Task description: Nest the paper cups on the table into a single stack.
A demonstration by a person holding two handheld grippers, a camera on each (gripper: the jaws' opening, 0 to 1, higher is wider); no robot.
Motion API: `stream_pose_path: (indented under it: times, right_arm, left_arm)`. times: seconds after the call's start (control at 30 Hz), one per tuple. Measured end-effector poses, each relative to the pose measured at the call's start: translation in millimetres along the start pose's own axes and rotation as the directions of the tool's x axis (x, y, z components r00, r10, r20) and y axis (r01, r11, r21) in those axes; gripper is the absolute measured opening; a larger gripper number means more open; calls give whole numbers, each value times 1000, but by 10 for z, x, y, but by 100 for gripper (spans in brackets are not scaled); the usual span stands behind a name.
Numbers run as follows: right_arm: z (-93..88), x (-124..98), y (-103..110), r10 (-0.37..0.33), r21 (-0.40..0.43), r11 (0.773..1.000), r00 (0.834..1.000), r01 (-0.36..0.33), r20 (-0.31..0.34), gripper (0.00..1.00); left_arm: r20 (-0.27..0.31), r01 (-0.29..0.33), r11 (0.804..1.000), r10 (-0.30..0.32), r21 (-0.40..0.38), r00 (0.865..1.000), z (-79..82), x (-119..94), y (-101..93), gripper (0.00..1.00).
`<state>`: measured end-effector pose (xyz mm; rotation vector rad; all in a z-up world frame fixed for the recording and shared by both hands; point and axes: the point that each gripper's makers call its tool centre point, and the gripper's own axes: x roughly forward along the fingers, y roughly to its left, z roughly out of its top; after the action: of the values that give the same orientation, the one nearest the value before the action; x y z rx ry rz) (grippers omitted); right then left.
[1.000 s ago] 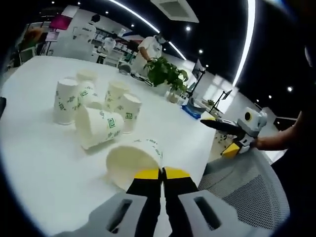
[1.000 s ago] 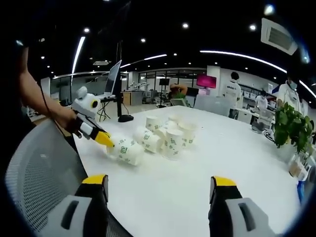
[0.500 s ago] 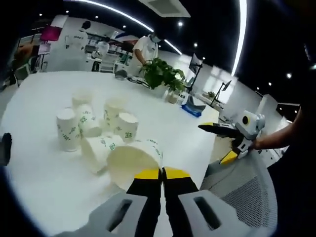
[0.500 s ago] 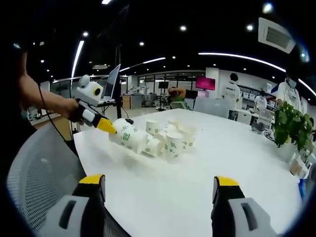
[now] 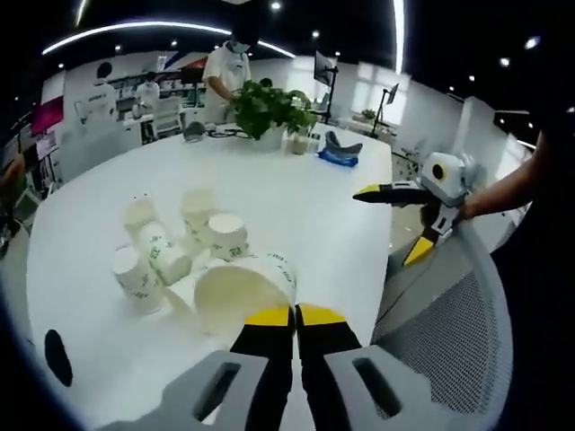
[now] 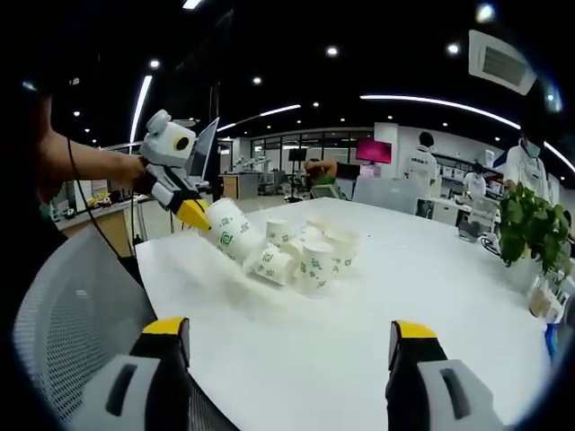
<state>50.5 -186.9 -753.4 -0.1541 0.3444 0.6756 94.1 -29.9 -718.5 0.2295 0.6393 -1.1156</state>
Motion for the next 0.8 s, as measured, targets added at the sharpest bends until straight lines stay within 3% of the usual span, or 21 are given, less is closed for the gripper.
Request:
stream_pose_path:
  times: [0.17, 0.37, 0.53, 0.8]
  right_arm:
    - [-5, 0, -3, -1, 4, 1000, 1000, 1, -1, 93]
    - [-23, 0, -13, -2, 3, 1000, 1000, 2, -5, 93]
    - [-18, -1, -13, -4, 4, 1000, 1000, 4, -4, 93]
    - [-22, 1, -11, -8, 6, 1000, 1000, 8, -10, 92]
  left_arm:
    - [-55, 0, 997, 4, 75, 998, 26, -11, -7, 0]
    - [-164, 29, 977, 7, 211, 986, -32, 15, -21, 0]
    - [-181, 56, 972, -14, 230, 983, -17, 83, -102, 0]
    - [-279, 74, 930, 31, 361, 960, -138, 164, -63, 0]
